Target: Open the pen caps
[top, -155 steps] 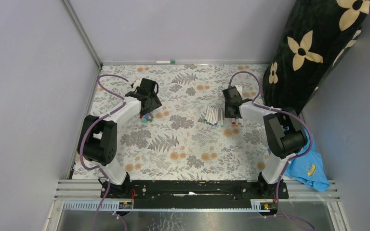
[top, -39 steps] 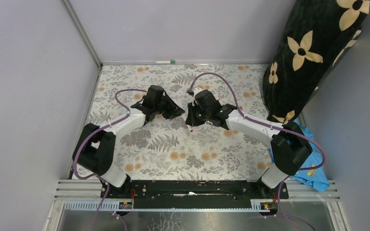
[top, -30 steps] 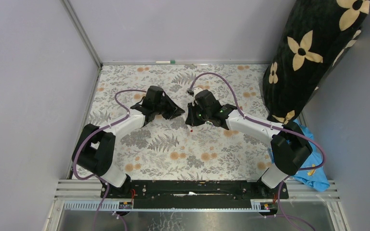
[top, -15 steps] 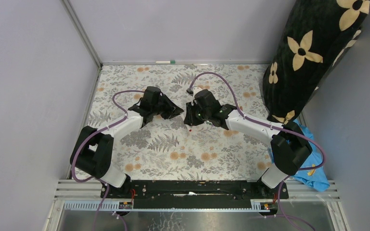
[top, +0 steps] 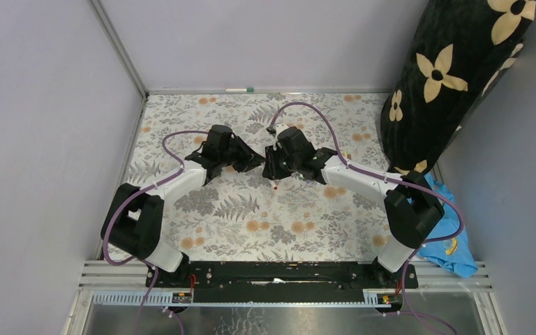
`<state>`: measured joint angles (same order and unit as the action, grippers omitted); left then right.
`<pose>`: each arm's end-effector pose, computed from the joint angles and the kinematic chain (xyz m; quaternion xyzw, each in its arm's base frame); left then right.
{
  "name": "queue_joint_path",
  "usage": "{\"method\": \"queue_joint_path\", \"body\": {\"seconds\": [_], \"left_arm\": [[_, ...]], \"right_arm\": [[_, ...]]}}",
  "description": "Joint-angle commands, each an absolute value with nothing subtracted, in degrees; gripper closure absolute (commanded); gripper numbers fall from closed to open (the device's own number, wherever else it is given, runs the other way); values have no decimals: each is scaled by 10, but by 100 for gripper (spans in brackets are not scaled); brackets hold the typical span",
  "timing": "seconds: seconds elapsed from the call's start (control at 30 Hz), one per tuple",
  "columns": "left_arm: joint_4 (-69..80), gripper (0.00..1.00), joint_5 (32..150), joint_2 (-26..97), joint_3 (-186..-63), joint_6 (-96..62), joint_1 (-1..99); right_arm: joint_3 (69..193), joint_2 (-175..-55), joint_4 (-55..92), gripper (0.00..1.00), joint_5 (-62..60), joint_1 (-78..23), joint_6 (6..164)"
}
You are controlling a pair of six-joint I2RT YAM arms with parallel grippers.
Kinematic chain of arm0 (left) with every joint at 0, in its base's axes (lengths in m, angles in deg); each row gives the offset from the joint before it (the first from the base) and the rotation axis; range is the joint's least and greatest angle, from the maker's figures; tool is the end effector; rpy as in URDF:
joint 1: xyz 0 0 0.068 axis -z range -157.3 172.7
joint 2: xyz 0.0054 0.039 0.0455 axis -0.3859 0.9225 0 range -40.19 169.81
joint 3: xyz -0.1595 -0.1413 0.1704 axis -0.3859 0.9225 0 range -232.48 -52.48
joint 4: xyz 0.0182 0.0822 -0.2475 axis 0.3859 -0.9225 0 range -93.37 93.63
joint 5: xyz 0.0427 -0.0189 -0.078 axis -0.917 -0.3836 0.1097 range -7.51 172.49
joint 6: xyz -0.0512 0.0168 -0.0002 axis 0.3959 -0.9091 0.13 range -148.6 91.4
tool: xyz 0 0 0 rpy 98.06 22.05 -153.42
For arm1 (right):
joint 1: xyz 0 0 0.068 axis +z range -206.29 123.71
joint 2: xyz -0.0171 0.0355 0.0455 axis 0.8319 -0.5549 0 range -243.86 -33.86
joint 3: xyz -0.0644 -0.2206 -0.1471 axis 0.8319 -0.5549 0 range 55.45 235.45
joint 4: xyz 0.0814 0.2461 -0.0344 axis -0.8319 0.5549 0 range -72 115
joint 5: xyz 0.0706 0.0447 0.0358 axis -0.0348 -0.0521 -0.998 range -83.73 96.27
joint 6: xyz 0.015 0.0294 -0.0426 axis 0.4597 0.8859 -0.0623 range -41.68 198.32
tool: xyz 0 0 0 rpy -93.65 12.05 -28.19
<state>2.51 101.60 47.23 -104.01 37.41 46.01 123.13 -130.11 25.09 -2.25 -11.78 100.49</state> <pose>0.2964 -0.1404 0.2175 -0.2523 0.8490 -0.4149 0.2084 0.2683 0.2711 0.2478 -0.2052 0.8638 0.3055 0.3441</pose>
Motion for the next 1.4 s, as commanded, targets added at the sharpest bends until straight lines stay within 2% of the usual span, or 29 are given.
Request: {"method": "queue_joint_path", "body": {"seconds": [0.0,0.07,0.13,0.33,0.67,0.87,1.0,1.13,1.27,1.37], "left_arm": [[58,100,1030,452,-1046,382,461],[55,100,1024,452,-1049,380,459],[55,100,1014,452,-1048,381,458],[47,100,962,486,-1072,391,438],[38,100,952,558,-1132,400,361],[37,100,946,570,-1133,386,348],[-56,100,925,578,-1172,295,356],[-177,100,838,587,-1207,201,380],[-210,99,768,590,-1185,174,384],[-224,94,726,602,-1176,165,384]], "right_arm": [[1273,-1318,227,72,-44,-113,1007],[1275,-1325,227,81,-45,-112,1010],[1276,-1330,229,99,-43,-112,1013],[1260,-1330,246,100,-26,-112,1034],[1141,-1268,209,100,-9,-99,1066],[1118,-1258,195,100,9,-85,1077],[1132,-1233,222,100,57,-85,1066],[1162,-1222,266,100,145,-90,1040],[1180,-1230,296,100,196,-116,1027],[1175,-1236,296,100,214,-149,1024]]}}
